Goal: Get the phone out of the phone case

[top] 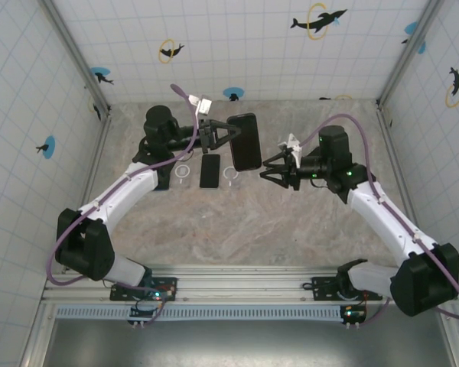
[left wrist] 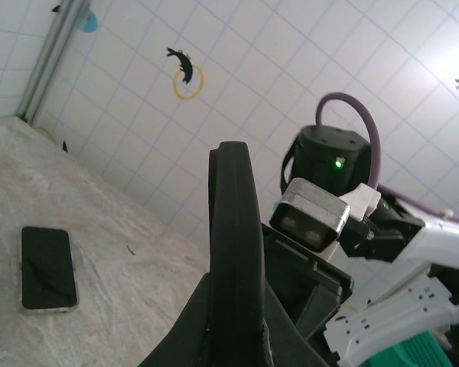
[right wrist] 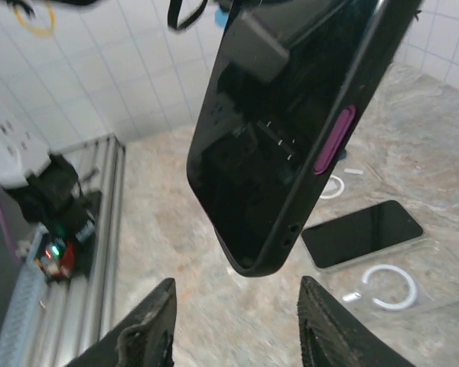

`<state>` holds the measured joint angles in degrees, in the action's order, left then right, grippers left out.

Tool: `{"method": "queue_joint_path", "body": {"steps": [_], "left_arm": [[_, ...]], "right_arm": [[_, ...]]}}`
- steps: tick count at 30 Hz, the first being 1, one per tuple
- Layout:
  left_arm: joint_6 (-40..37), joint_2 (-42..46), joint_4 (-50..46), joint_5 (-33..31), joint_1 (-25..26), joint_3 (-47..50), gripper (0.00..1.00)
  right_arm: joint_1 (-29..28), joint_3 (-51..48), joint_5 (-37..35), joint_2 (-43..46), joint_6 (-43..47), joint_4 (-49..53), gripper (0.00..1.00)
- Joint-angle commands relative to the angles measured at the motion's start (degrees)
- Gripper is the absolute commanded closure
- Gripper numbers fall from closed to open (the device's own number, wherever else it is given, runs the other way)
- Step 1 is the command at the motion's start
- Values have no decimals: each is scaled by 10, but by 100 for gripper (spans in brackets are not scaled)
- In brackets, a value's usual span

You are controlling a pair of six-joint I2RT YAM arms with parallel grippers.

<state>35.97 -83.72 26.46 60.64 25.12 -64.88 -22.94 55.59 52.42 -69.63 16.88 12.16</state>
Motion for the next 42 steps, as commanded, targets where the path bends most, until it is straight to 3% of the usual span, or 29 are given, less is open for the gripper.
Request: {"method": "queue_joint_path", "body": {"steps": [1,23,32,42], "left_arm": [[-44,13,21,49,0,-27,100],[-56,13,-3,80,0,-26,100],[-26,14,-5,119,1,-19,100],[26,26,19,139,1,4,100]], "right_arm": [[-22,39,-41,-21,122,98,60],[-51,67,-3,-57,107,40,77],[-67,89,-62,-65,153,64,84],[-87,96,-153,-53,186,15,86]]}}
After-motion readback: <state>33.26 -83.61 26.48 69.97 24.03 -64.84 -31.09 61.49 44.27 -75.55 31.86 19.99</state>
